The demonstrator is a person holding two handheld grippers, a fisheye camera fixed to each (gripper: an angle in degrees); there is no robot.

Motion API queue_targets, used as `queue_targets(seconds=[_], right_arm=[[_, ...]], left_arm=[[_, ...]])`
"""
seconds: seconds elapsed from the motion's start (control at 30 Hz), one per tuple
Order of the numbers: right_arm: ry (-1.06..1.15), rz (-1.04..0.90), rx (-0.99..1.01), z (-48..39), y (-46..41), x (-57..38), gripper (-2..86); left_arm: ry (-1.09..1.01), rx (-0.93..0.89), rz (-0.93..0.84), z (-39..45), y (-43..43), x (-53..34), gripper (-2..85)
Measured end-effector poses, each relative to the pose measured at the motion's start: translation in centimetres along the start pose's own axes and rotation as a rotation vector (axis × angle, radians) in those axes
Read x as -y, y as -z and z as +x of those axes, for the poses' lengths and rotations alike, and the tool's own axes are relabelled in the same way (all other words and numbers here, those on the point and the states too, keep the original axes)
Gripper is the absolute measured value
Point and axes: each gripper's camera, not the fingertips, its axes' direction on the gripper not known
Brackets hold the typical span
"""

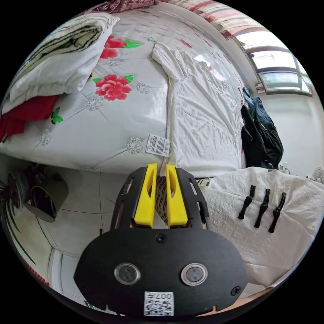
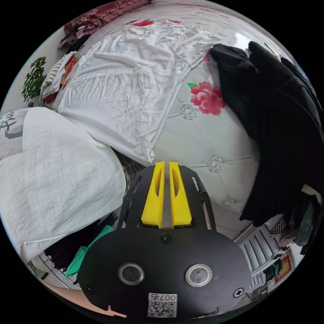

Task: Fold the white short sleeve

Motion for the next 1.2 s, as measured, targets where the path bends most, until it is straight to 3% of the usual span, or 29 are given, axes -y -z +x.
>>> queue_targets(seconds=[0.23, 0.57, 0.9, 1.07, 1.2], right_arm=[[0.052, 0.256, 0.08, -0.2, 3.4, 5.3, 0.9], [0.562, 0.378, 0.232, -12.4, 5.5, 27.2, 5.9], [0.801, 0.12, 0.129, -26.1, -5.3, 47.4, 7.8], [0.817, 0.048, 0.025, -27.2, -10.3, 48.8, 4.4], [0.949, 0.084, 0.179, -25.9, -8.4, 47.4, 0.6]], left_arm=[[0.027, -0.07, 0.181, -0.1, 0.4, 8.5, 10.8], [0.13, -0.004, 0.271, -2.9, -0.8, 17.1, 13.4], [0.307, -0.081, 0.343, -7.1, -1.2, 17.6, 4.6], [0.28, -0.149, 0.36, -8.9, -1.8, 16.8, -0.6], [0.26, -0.163, 0.415, -9.1, -1.5, 14.9, -0.8]])
